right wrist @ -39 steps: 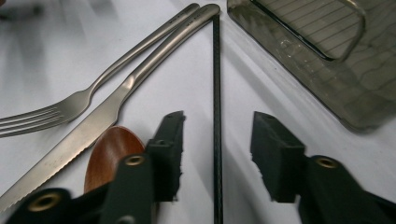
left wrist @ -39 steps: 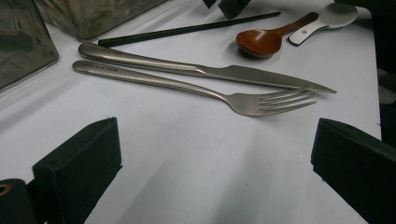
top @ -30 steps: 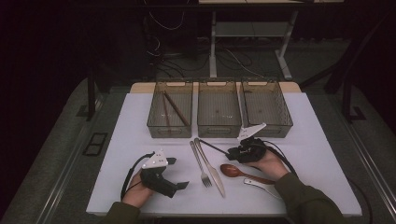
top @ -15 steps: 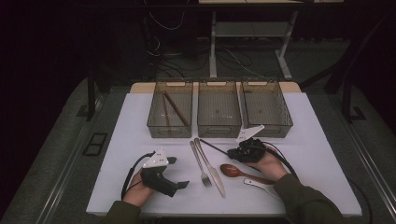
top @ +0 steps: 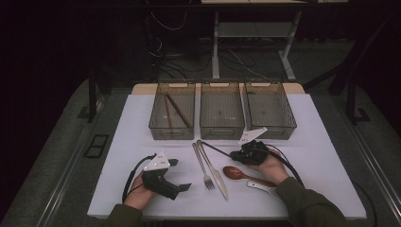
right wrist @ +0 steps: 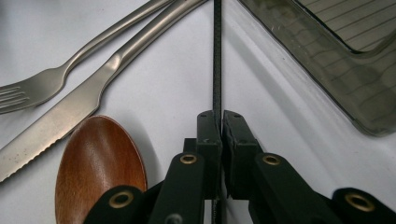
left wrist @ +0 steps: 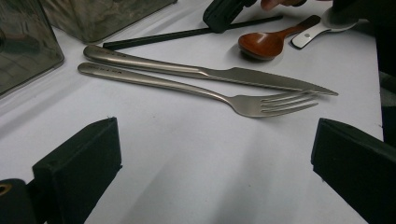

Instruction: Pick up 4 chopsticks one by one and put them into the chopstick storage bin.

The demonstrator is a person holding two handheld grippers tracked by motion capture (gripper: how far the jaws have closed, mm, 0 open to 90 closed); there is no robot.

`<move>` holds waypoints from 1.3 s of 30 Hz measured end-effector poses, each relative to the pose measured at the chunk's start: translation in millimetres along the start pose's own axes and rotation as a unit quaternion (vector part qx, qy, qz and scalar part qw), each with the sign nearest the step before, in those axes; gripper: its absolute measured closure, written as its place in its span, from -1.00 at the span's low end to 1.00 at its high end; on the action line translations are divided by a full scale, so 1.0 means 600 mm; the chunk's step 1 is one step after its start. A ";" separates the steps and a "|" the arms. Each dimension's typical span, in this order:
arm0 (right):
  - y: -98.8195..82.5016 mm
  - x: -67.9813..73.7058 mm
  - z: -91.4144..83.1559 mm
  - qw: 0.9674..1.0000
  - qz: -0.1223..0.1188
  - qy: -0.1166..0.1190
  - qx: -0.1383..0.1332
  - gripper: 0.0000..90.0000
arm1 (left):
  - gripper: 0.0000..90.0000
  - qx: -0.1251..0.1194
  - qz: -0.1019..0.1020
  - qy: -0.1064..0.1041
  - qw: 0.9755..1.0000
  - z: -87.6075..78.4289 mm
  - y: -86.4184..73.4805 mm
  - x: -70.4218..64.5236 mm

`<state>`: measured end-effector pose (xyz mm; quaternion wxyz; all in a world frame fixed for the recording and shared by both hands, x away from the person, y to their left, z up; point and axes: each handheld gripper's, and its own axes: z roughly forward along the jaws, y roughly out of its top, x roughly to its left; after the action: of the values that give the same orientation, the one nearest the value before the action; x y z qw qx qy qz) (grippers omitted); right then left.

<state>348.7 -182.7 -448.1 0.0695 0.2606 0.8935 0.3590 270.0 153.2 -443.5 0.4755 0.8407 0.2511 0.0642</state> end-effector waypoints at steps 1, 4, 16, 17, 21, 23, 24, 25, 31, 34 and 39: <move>0.000 0.000 0.000 1.000 0.002 0.001 0.001 0.91 | -0.99 0.000 0.000 0.000 1.000 0.000 0.000 0.000; 0.001 -0.003 -0.001 1.000 0.007 0.003 0.000 0.91 | -0.99 -0.001 0.000 0.000 1.000 0.000 0.000 0.000; 0.002 -0.020 -0.024 1.000 0.019 0.007 -0.018 0.91 | -0.99 -0.001 0.000 0.001 1.000 0.000 0.000 0.001; 0.002 -0.021 -0.027 1.000 0.020 0.007 -0.019 0.91 | -0.99 -0.001 0.000 0.001 1.000 0.000 0.001 0.000; 0.002 -0.024 -0.037 0.999 0.024 0.007 -0.027 0.91 | -0.99 -0.002 0.000 0.000 1.000 0.000 0.001 0.000; 0.002 -0.025 -0.043 0.999 0.028 0.008 -0.030 0.91 | -0.99 -0.003 0.001 0.000 1.000 0.001 0.001 0.001; 0.001 -0.026 -0.045 0.999 0.028 0.009 -0.033 0.91 | -0.99 -0.002 0.001 -0.001 1.000 0.001 0.001 0.001; 0.001 -0.027 -0.047 0.999 0.029 0.010 -0.035 0.91 | -0.99 -0.002 0.002 -0.001 1.000 0.001 0.001 0.001; 0.002 -0.031 -0.060 0.998 0.034 0.015 -0.042 0.91 | -0.99 -0.001 0.001 0.000 1.000 0.000 0.001 0.000; 0.004 -0.030 -0.067 0.998 0.032 0.018 -0.047 0.91 | -0.99 -0.001 0.001 0.000 1.000 0.000 0.001 0.000; 0.009 -0.027 -0.082 0.998 0.029 0.025 -0.055 0.91 | -0.99 0.001 0.001 0.000 1.000 0.000 0.000 -0.001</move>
<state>349.3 -217.4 -409.7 0.0514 0.2734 0.8658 0.4160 269.9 152.9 -443.3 0.4749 0.8411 0.2508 0.0647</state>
